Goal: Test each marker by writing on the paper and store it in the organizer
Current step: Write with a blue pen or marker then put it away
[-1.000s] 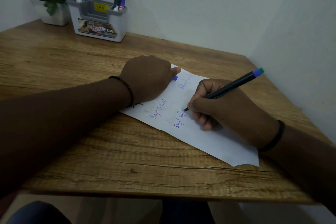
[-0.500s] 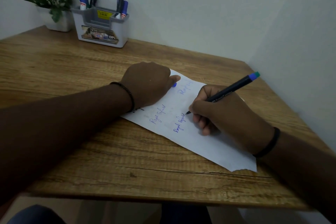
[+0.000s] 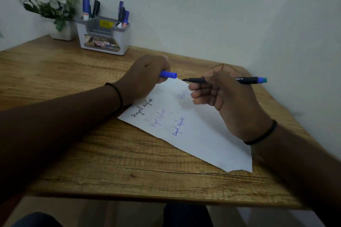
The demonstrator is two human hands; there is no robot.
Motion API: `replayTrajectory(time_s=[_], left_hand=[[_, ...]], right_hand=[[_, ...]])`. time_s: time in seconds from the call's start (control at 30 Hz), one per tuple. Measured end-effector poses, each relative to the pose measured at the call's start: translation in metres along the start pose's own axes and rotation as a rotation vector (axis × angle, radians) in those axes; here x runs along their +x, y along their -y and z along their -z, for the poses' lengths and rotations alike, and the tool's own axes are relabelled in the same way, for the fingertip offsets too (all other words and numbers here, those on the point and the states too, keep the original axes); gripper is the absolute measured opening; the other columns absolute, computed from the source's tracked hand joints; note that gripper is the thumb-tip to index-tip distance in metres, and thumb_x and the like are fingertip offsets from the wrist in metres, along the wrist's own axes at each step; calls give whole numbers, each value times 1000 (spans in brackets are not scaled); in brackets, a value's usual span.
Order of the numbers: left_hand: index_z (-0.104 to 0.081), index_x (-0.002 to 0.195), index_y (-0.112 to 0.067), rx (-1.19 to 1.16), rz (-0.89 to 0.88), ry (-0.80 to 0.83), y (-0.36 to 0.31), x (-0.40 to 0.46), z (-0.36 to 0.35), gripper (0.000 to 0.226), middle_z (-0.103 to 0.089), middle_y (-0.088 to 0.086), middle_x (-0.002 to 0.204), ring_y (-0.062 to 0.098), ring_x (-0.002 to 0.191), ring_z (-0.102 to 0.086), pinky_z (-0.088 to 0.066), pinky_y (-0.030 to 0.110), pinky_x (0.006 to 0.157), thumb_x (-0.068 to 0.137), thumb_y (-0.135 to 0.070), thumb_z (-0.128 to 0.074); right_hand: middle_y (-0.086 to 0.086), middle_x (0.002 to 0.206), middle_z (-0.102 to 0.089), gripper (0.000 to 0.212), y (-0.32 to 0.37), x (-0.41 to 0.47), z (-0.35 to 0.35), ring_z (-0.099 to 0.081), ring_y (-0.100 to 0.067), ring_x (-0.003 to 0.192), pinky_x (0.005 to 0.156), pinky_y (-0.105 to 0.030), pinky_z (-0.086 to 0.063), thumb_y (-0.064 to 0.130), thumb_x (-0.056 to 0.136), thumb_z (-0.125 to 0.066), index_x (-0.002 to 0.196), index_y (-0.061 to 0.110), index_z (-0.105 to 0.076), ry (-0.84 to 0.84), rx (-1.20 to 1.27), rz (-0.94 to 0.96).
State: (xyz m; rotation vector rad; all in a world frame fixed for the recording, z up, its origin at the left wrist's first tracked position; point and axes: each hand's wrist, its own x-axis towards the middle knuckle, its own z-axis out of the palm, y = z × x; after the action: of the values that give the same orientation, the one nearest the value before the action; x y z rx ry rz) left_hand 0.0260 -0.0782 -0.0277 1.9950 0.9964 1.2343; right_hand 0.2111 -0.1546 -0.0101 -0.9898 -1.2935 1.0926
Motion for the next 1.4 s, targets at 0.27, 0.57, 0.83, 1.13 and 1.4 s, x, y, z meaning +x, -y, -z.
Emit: replayTrajectory(time_s=[0.27, 0.57, 0.83, 1.13, 1.4], left_hand=[[-51, 67, -14, -174, 177, -99, 5, -1, -10, 33, -51, -4, 65, -2, 48, -50, -41, 7, 47, 99, -17, -40], [-42, 56, -11, -68, 122, 39, -5, -1, -6, 43, -36, -9, 42, 6, 36, -26, -24, 17, 38, 96, -15, -27], [-42, 56, -10, -51, 106, 59, -8, -2, -8, 43, -35, -9, 40, 6, 36, -25, -24, 15, 37, 96, -16, -27], [-41, 53, -16, 55, -35, 10, -14, -3, -19, 41, -43, -8, 41, 8, 41, -34, -27, 26, 46, 92, -21, -31], [-42, 55, -9, 279, -83, -84, -16, -3, -16, 47, -36, -1, 47, 11, 44, -29, -29, 30, 46, 98, -26, -35]], right_hand=[[-19, 77, -73, 12, 1, -1, 0, -68, -25, 62, 58, -32, -57, 4, 93, -50, 81, 3, -54, 64, -9, 106], [-22, 80, -73, 9, -1, -1, -1, -68, -27, 65, 59, -34, -57, 8, 87, -56, 79, 5, -58, 58, -28, 125], [-23, 80, -72, 18, -3, 0, 2, -68, -27, 64, 59, -33, -58, -1, 96, -53, 79, 4, -58, 34, -80, 166], [-11, 72, -71, 8, -13, 2, -9, -67, -20, 60, 57, -30, -56, -2, 93, -64, 90, 3, -70, 55, -205, 264], [1, 67, -64, 13, -11, 2, -4, -55, -15, 57, 51, -31, -46, 17, 89, -67, 97, 9, -72, 22, -238, 286]])
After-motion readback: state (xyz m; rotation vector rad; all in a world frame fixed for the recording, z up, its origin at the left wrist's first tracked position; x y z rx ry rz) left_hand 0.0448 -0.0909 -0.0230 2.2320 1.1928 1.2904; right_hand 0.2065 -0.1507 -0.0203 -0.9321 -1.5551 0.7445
